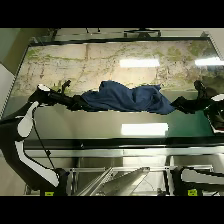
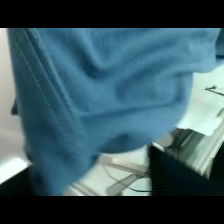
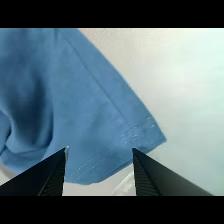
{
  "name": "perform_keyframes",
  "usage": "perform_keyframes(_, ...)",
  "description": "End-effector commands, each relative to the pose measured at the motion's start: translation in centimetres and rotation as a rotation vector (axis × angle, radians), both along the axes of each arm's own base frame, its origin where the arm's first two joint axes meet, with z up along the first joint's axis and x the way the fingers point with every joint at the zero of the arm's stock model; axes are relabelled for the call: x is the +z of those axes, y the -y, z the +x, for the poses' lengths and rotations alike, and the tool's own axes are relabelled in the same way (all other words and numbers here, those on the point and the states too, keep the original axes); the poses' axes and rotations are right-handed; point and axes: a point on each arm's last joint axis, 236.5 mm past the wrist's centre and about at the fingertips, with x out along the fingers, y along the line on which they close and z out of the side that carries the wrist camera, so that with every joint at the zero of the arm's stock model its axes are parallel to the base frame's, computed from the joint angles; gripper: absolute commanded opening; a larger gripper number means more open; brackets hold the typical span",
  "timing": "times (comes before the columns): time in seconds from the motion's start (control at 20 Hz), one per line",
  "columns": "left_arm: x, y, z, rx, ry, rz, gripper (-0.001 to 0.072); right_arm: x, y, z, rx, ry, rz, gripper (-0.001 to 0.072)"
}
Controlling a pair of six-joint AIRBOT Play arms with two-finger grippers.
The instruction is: Fold the shirts.
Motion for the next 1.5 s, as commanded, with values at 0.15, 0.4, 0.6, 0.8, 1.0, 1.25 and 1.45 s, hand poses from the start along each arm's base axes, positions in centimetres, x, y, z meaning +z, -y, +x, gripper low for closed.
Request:
perform_keyframes(0.15,0.3,1.9,0.9,-0.060,0.015,-0.011,0.0003,-2.4,1.1,0.7,-0.010,-0.009,-0.030,0.0465)
perform_keyframes(0.4,1.7,0.5,0.1,-0.072,-0.027,-0.051,0.0003,0.5,2.1,2.7,0.024,0.056,-0.042,0.0464)
perform_keyframes(0.6,1.8,0.1,0.0,-0.067,-0.034,-0.055,0.0003,0.0,3.0,3.4,0.003,0.068,-0.070,0.0465)
perform_keyframes(0.8,1.7,0.1,0.0,-0.068,-0.034,-0.055,0.0002,-3.2,1.5,1.8,0.042,-0.038,0.006,0.0465)
perform_keyframes(1.0,2.1,0.3,-0.2,-0.070,-0.042,-0.070,0.0002,-4.1,-1.9,-0.9,0.169,-0.131,0.106,0.0461)
perform_keyframes(1.25,6.2,0.9,0.7,-0.056,0.047,-0.104,0.0002,0.2,-7.6,-1.1,0.295,-0.060,0.312,0.0015)
perform_keyframes(1.45,15.5,0.7,0.5,-0.048,0.234,-0.145,0.0003,9.8,-8.5,0.6,0.344,0.156,0.359,0.0014)
